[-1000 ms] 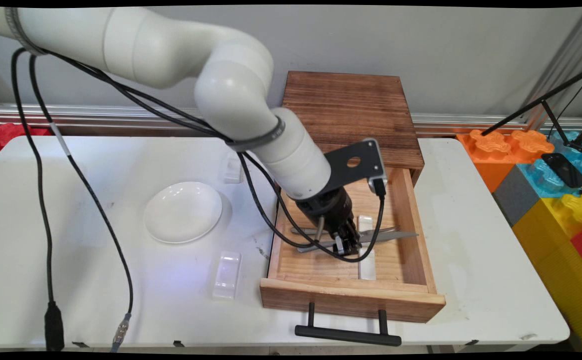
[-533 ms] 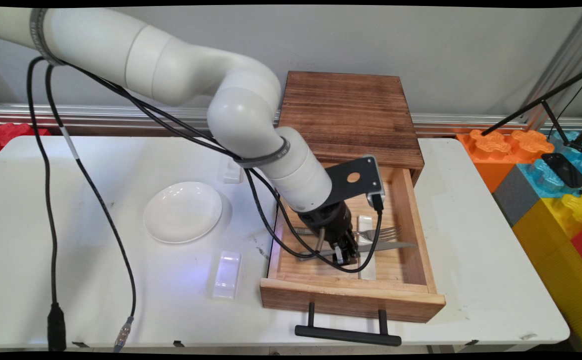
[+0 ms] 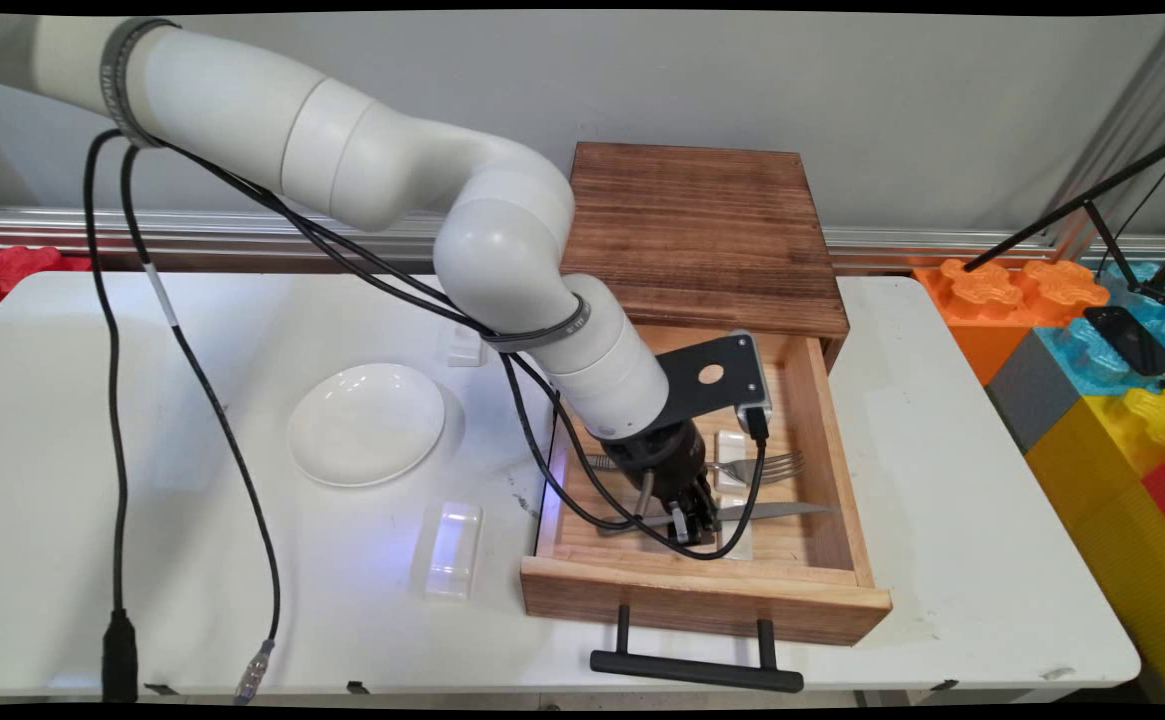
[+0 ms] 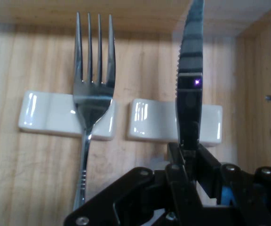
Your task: Place the picked object into the drawer
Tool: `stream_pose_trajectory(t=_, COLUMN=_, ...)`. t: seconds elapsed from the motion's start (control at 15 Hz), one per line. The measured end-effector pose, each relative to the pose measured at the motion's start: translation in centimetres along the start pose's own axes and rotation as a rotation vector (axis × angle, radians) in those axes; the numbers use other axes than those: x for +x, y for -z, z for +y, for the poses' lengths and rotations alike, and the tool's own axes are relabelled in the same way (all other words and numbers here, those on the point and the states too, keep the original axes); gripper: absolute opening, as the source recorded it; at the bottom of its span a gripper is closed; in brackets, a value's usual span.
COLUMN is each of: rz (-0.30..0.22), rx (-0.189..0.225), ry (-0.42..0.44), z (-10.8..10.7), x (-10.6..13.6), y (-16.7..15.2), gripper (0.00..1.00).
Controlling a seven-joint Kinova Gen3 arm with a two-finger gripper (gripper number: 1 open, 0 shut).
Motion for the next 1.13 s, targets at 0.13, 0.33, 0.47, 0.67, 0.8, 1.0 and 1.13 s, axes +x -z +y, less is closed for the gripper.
stream_pose_trajectory(t=0.13, rz=-0.003, rx=-0.007, ry=0.000, z=-0.01, x=0.07, y=-0.20, gripper=0.00)
stream_pose_trajectory(t=0.33, rz=-0.006, rx=-0.015, ry=-0.001, z=-0.01, x=0.14, y=-0.33, gripper=0.00)
stream_pose_trajectory(t=0.47, rz=-0.011, rx=-0.017, ry=-0.002, z=-0.07, x=0.09, y=-0.35, gripper=0.00)
stream_pose_trajectory(t=0.67, rz=-0.017, rx=-0.020, ry=-0.002, z=-0.14, x=0.03, y=-0.36, gripper=1.00)
stream_pose_trajectory(t=0.8, rz=-0.021, rx=-0.021, ry=-0.003, z=-0.22, x=0.01, y=-0.38, gripper=1.00)
stream_pose_trajectory(t=1.0, rz=-0.024, rx=-0.019, ry=-0.002, z=-0.39, x=-0.03, y=-0.35, gripper=1.00)
stream_pose_trajectory(t=1.13, rz=-0.026, rx=-0.015, ry=0.000, z=-0.57, x=-0.11, y=-0.27, gripper=1.00)
